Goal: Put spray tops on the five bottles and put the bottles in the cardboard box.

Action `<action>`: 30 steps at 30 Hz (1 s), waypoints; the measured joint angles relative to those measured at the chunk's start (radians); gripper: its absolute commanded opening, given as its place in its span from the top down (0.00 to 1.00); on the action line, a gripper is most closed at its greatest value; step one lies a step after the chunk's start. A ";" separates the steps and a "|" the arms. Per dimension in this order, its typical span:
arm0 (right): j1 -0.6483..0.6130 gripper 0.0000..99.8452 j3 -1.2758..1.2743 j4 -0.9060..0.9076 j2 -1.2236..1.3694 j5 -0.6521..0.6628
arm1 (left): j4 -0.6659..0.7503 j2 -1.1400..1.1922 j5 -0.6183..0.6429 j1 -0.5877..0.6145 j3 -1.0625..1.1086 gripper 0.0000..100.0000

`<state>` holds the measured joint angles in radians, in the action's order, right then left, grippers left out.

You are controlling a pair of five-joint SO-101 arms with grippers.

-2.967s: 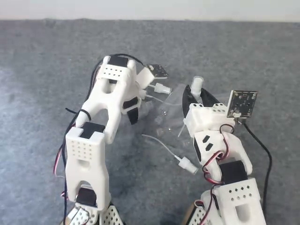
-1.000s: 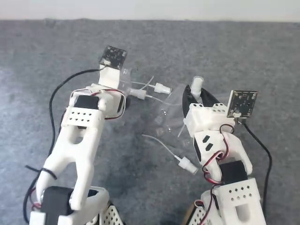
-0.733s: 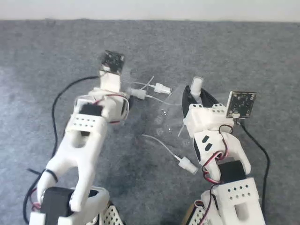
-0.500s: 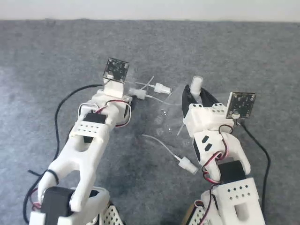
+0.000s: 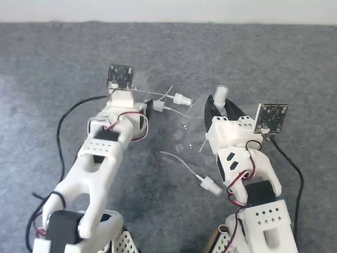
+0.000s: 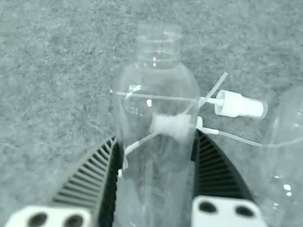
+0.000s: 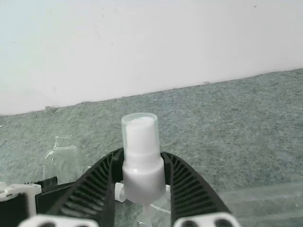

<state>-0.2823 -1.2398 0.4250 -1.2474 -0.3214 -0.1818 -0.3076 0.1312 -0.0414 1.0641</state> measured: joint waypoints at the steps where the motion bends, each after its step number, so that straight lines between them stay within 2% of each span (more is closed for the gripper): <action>1: 0.000 0.99 0.000 0.000 0.000 0.000 | 0.057 0.000 0.000 0.000 0.038 0.96; 7: 0.000 0.99 0.000 0.000 0.000 0.000 | 0.479 0.000 -0.012 0.000 0.265 0.94; 9: 0.000 0.99 0.000 0.000 0.000 0.000 | 0.551 -0.002 -0.012 0.000 0.292 0.92; 20: 0.000 0.99 0.000 0.000 0.000 0.000 | 0.589 -0.002 -0.012 -0.012 0.299 0.92; 30: 0.000 0.99 0.000 0.000 0.000 0.000 | 0.628 0.034 -0.012 -0.071 0.290 0.92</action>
<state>-0.2823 -1.2398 0.4250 -1.2474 -0.3214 0.4457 -0.2739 0.1189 -0.1120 1.3541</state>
